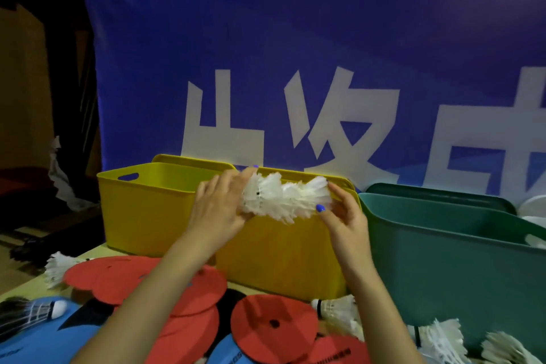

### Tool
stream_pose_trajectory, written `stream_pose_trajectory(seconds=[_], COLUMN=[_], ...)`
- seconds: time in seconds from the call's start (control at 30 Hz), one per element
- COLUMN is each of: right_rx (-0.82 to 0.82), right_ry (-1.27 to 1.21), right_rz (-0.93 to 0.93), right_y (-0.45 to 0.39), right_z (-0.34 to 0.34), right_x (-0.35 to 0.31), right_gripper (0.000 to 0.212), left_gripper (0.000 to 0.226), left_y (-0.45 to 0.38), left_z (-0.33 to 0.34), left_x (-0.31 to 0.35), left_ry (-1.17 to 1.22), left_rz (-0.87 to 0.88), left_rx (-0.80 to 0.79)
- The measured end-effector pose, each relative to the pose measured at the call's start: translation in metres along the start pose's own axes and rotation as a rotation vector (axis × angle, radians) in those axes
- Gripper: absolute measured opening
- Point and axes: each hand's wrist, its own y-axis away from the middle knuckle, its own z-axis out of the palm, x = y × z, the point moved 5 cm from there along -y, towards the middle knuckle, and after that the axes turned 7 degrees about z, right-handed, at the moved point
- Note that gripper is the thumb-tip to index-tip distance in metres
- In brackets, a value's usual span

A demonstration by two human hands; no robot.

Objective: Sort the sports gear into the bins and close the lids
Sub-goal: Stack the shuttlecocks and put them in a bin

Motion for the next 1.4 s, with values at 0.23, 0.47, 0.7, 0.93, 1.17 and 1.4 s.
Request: stream_pose_trajectory(seconds=[0.23,0.47,0.7,0.93,1.17,1.4], right_rx=[-0.086,0.007,-0.001,-0.159,-0.217,-0.111], right_ry=[0.820,0.633,1.029,1.238,1.143,1.002], right_rz=[0.159,0.003,0.340,0.362,0.272,0.202], right_y=[-0.043,0.033,0.064,0.068,0.071,0.069], right_z=[-0.014,-0.047,-0.081,-0.068,-0.049,-0.050], right_x=[0.025,0.053,0.110,0.116,0.106,0.096], right_gripper=[0.087,0.069,0.046,0.048,0.051,0.039], left_gripper=[0.118,0.049,0.017,0.030,0.029,0.029], left_y=[-0.046,0.033,0.128,0.145,0.143,0.134], left_z=[0.073,0.060,0.083,0.095,0.102,0.078], left_x=[-0.010,0.035,0.062,0.041,0.039,0.039], left_ry=[0.070,0.253,0.534,0.779,0.825,0.867], left_rz=[-0.170,-0.054,-0.223,-0.404,-0.416,-0.452], left_rx=[-0.632,-0.096,-0.375,-0.546,-0.536,-0.325])
